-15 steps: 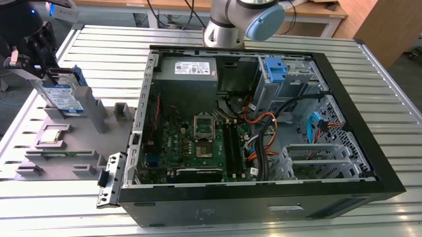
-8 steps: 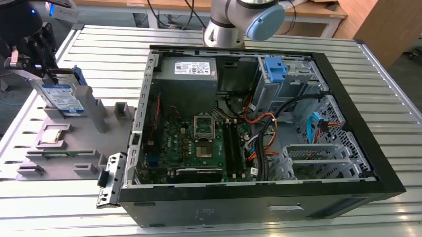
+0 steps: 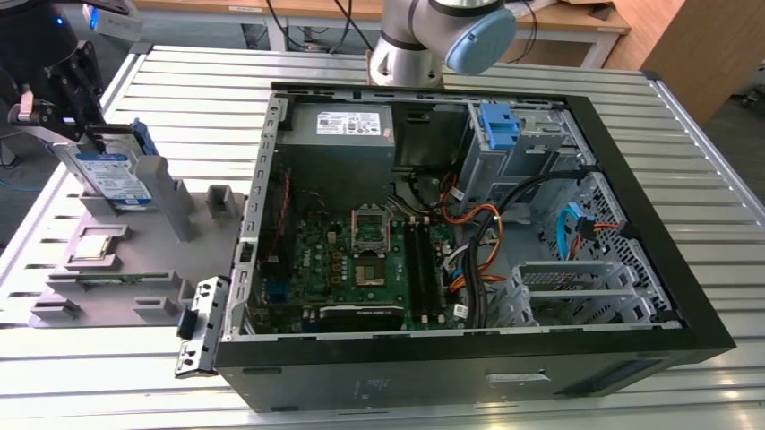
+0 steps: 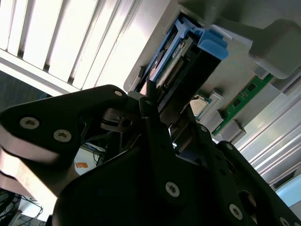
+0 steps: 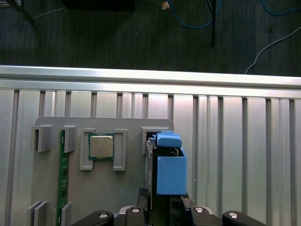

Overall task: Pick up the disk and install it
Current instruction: 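Pick up the disk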

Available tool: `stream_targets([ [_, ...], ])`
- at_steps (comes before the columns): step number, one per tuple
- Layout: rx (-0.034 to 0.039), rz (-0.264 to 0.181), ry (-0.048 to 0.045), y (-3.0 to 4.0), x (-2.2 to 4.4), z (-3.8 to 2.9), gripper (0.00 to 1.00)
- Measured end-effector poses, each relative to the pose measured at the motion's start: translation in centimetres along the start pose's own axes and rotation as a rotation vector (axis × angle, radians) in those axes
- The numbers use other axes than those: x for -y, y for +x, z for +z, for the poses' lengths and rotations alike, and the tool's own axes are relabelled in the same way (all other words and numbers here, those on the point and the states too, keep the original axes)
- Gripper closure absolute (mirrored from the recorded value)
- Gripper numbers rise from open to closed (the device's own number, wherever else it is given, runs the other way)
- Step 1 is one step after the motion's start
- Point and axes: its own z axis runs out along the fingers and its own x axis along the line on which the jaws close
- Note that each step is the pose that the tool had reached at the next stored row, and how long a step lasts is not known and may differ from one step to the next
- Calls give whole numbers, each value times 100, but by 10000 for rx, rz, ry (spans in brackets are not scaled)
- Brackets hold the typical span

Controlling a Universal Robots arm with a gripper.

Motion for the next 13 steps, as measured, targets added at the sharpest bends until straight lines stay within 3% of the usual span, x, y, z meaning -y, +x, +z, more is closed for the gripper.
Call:
stream_targets([
  [13,1,27,1,-2,-1,-35,65],
])
